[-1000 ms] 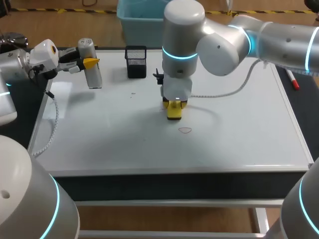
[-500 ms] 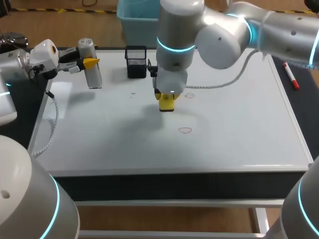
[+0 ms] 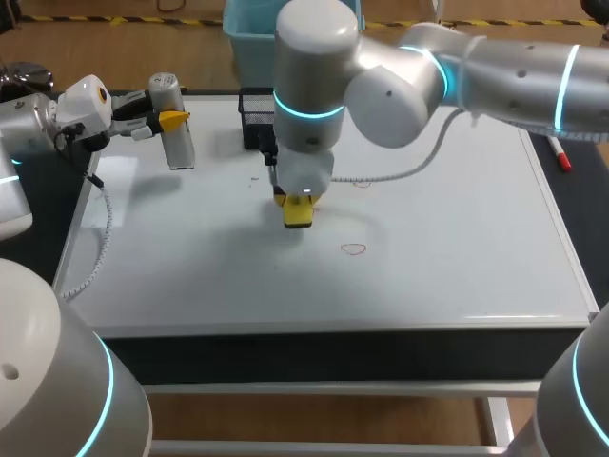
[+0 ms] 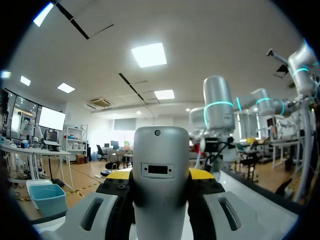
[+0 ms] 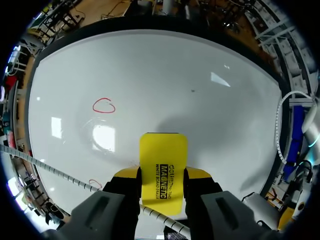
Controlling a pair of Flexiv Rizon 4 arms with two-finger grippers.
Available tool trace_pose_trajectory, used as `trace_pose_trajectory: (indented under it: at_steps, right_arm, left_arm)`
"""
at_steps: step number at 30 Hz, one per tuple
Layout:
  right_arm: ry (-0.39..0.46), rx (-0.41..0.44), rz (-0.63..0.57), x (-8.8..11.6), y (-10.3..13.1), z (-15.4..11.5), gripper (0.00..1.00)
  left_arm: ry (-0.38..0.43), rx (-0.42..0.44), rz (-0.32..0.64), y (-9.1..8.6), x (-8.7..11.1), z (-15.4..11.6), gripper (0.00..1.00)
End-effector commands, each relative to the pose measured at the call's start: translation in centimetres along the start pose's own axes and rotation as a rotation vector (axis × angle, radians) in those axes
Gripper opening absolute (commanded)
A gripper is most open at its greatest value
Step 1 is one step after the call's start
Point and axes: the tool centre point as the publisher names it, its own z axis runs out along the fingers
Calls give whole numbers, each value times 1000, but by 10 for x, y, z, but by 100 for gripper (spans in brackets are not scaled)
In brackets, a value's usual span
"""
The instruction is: Pick up the inspection probe, press it on each red-marked spot on the whiteboard one by one, put down the probe, pick up the eraser, and wipe off all the red marks.
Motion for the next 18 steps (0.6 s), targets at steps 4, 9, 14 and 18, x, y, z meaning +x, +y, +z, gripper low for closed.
trace_pose_trajectory:
  at_steps: [4, 9, 14, 18]
  right_arm:
    - [7, -7, -8, 1, -1, 8, 0]
    - [-4, -17, -9, 4, 0, 14, 0]
    - [-11, -30, -12, 5, 1, 19, 0]
    - [-10, -36, -11, 7, 1, 21, 0]
  left_arm:
    - [3, 2, 0, 0, -1, 0, 0]
    - [3, 2, 0, 0, -1, 0, 0]
    - [3, 2, 0, 0, -1, 0, 0]
    - [3, 2, 0, 0, -1, 0, 0]
